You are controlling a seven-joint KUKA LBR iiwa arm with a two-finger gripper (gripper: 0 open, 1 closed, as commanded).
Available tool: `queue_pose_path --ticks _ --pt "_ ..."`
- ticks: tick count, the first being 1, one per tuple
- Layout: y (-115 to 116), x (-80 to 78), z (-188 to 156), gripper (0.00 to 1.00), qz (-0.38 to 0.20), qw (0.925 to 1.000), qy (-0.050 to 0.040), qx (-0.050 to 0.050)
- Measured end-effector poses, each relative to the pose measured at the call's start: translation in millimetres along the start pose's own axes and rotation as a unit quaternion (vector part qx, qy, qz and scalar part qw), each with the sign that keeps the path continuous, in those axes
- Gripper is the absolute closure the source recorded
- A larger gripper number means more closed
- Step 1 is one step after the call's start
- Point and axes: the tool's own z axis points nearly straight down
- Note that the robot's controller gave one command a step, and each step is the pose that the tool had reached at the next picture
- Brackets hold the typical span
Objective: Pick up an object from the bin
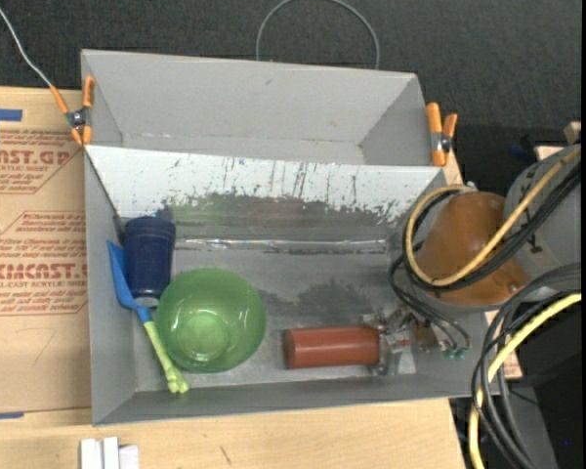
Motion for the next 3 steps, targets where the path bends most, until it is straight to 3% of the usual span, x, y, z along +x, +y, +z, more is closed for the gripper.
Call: queue_pose_path --ticks 1,2,3 --pt "-5 -3.6 -99 1.00 -0.008 1.0000 0.0020 -0.001" --pt "12 -12.8 0 1.00 0.020 0.9998 0.0002 -0.001" --pt "12 -12.8 0 1.00 0.020 0.9998 0.0002 0.000"
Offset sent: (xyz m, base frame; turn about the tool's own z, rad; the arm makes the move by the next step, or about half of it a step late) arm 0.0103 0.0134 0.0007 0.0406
